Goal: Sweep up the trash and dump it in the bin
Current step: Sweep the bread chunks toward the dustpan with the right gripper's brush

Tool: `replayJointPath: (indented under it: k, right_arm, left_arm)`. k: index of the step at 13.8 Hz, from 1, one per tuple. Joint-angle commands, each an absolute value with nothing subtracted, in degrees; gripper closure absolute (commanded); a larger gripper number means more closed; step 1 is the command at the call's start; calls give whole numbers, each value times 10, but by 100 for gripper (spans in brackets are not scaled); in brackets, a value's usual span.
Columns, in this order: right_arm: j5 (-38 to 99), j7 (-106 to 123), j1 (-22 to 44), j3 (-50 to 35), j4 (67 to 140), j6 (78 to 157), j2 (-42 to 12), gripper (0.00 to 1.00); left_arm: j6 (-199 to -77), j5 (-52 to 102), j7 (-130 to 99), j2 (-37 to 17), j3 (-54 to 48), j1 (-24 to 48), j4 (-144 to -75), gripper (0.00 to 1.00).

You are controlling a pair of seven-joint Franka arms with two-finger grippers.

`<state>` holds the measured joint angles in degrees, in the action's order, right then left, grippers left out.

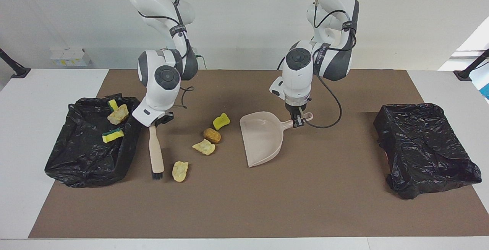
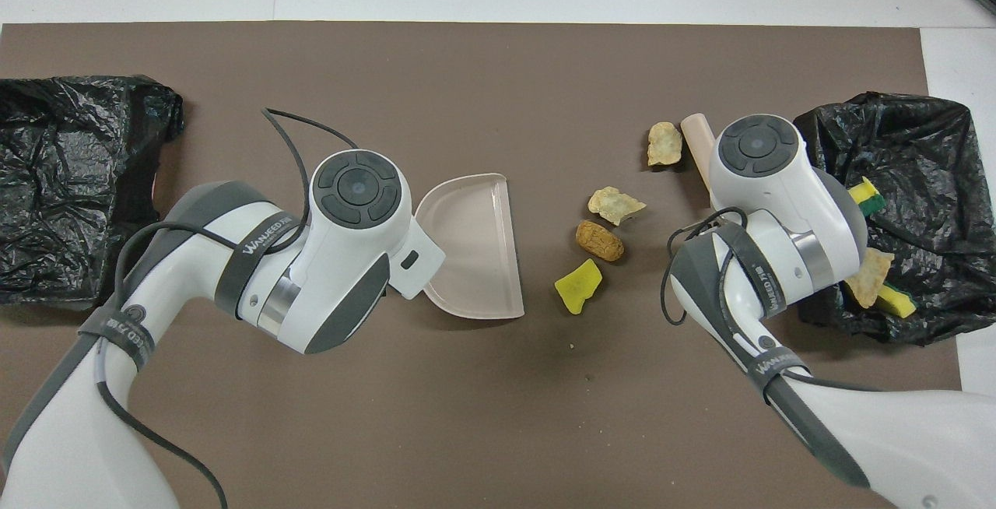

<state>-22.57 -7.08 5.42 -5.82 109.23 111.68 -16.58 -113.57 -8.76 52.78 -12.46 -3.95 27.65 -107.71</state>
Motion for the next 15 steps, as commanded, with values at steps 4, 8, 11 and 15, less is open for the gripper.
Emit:
replayJointPath:
  k: [4, 8, 11, 15]
  right_arm:
    - [-146, -25, 76, -74, 1149, 1157, -131, 100]
    - [-143, -21, 119, -75, 1176, 1157, -110, 100]
    - [-71, -67, 141, -75, 1179, 1158, -107, 100]
    - [-19, -132, 182, -76, 1172, 1159, -106, 100]
  left_arm:
    - [-1153, -99, 484, -63, -37, 285, -1172, 100]
    - [-1151, -98, 414, -46, -37, 290, -1199, 100]
    - [-1152, -98, 388, -40, -37, 290, -1210, 100]
    - [-1153, -98, 388, -38, -37, 288, -1215, 100]
